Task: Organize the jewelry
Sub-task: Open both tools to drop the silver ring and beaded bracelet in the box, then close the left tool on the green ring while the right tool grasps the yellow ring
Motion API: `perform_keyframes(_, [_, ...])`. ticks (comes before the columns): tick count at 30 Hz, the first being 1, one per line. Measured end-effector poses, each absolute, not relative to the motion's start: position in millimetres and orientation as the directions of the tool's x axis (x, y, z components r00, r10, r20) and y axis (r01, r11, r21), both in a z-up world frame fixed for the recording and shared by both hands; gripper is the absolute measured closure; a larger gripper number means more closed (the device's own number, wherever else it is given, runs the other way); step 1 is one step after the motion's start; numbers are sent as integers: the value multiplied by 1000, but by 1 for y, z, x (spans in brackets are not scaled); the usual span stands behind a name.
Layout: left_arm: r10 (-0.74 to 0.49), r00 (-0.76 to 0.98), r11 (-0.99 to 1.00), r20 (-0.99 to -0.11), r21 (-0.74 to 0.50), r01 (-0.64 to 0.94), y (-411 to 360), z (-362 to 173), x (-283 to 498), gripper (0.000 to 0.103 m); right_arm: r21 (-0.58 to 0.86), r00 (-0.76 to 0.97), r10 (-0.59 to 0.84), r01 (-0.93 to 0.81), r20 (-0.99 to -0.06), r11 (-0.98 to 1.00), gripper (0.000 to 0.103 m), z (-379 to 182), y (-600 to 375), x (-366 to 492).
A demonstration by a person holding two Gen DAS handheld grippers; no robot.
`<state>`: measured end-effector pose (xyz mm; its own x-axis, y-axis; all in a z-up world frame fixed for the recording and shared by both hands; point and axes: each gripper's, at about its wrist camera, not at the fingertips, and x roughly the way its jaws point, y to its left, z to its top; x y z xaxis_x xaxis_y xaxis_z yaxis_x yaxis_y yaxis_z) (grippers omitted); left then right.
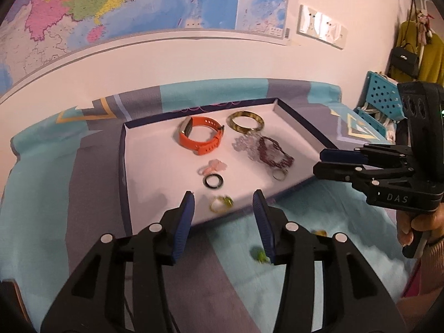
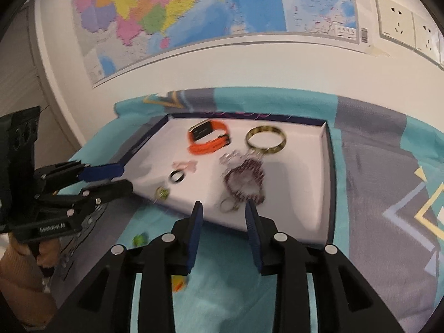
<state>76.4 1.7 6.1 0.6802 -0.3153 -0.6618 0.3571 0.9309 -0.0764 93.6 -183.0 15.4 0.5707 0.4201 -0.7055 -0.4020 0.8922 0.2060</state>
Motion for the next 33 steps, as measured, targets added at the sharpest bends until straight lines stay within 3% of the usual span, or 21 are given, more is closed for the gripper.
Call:
perform_keyframes(12, [-332, 626, 906, -705, -55, 419, -8, -17, 32, 58, 226, 474, 455, -462, -754, 857, 69, -12, -166, 47])
perform_keyframes(29, [-330, 587, 898, -739, -53, 437, -24, -30, 37, 57, 212, 464, 439, -463, -769, 861, 66, -16, -155, 44])
perform_keyframes(33, [-335, 569, 896, -751, -67, 439, -28, -35, 44, 61, 216, 462, 438, -457, -771, 863, 66, -16, -156, 44])
